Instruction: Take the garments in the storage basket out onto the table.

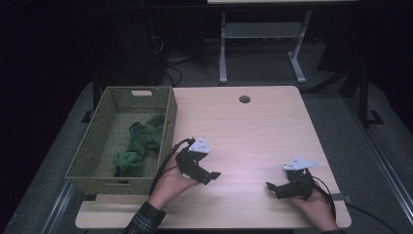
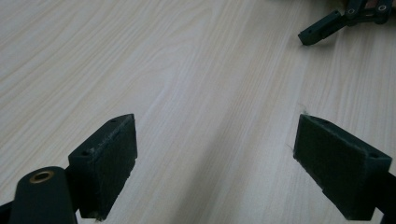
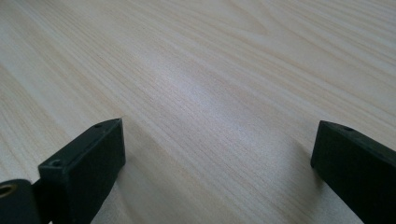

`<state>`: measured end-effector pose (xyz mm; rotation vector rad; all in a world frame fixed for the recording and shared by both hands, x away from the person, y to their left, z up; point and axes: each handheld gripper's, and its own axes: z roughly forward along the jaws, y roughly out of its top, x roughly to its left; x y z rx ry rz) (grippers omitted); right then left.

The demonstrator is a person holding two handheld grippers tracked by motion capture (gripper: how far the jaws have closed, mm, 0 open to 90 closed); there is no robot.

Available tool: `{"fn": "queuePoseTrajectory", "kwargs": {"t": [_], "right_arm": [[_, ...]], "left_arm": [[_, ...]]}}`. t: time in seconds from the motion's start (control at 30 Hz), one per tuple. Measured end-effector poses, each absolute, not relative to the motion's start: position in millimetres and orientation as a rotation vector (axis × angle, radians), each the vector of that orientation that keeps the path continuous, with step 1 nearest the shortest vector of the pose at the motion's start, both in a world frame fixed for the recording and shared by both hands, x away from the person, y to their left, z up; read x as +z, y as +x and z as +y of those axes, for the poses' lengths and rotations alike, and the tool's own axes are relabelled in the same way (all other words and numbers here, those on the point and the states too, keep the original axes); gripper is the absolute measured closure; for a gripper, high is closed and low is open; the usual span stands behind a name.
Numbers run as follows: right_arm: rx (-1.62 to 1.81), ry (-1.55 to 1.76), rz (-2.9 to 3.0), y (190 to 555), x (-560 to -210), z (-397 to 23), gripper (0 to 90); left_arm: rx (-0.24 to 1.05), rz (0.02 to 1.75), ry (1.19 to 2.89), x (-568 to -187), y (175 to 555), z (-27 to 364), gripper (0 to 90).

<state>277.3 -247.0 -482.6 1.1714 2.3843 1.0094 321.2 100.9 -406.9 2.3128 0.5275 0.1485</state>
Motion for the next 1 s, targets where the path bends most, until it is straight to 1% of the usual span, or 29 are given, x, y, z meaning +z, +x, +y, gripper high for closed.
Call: {"fn": "queuePoseTrajectory", "kwargs": {"t": [0.57, 1.0], "right_arm": [[1.011, 1.172, 2.384, 277.3, -482.6, -247.0, 2.5], [1.012, 1.171, 2.382, 277.3, -482.8, -247.0, 2.5]], "left_arm": [[0.116, 0.493, 2.359, -387.3, 324.0, 98.0, 12.9], [0.144, 0.485, 2.361, -360.5, 331.3, 106.9, 13.1]]}}
